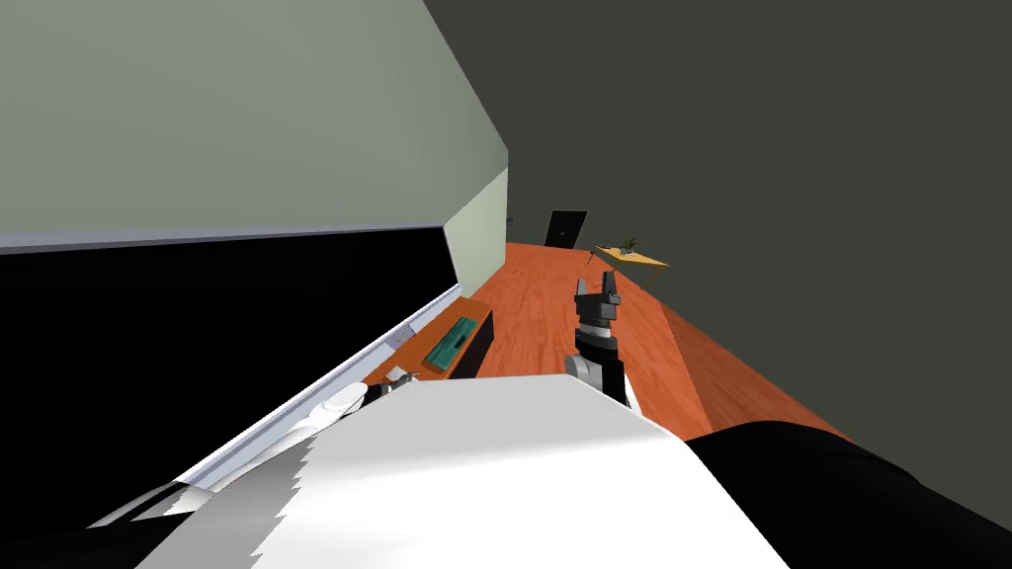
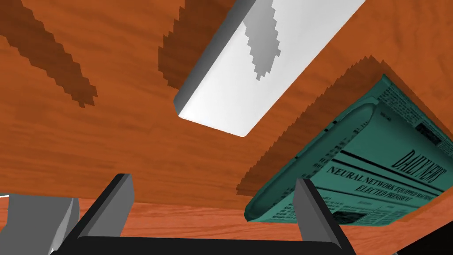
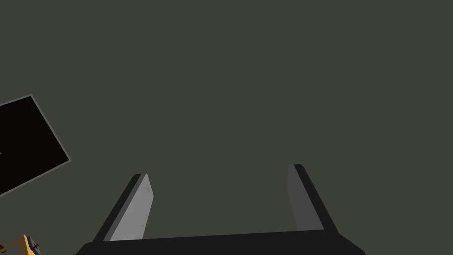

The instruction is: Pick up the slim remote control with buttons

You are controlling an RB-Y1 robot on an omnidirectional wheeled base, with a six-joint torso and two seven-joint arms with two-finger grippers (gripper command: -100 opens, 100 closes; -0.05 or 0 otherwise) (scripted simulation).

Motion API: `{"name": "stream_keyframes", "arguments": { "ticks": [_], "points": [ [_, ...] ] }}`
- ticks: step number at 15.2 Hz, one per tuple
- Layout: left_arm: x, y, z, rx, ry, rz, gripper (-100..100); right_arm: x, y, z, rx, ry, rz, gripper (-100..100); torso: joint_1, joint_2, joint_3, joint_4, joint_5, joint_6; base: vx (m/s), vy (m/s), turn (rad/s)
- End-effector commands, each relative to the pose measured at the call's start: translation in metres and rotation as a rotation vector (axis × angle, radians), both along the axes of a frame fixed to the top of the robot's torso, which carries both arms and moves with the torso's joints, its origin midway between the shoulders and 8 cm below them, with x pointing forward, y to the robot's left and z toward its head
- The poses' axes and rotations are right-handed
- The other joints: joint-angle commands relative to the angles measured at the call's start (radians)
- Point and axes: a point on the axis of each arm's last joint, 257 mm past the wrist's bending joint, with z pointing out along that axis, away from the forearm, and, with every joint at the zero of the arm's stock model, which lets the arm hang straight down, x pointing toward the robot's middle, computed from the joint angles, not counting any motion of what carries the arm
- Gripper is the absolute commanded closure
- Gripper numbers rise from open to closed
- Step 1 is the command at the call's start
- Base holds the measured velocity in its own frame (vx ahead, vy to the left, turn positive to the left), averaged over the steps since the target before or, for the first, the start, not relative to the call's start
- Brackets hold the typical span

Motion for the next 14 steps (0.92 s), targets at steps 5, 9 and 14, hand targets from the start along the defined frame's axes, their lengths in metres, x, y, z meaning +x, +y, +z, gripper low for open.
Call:
{"name": "stream_keyframes", "arguments": {
  "ticks": [5, 9, 14],
  "points": [
    [-0.048, 0.055, -0.011, 0.154, 0.133, -0.135, -100, 0.000, 0.000, 0.000, 0.000, 0.000, 0.000, 0, 0.000, 0.000, 0.000, 0.000, 0.000, -0.001, 0.011, 0.056, -0.322],
    [-0.059, 0.067, -0.012, 0.187, 0.165, -0.170, -100, 0.000, 0.000, 0.000, 0.000, 0.000, 0.000, 0, -0.003, 0.001, 0.000, 0.000, 0.000, -0.001, -0.003, 0.028, -0.108],
    [-0.085, 0.090, -0.013, 0.239, 0.234, -0.216, -100, 0.000, 0.000, 0.000, 0.000, 0.000, 0.000, 0, -0.001, 0.000, 0.000, 0.000, 0.000, 0.000, 0.003, 0.041, -0.229]
  ]
}}
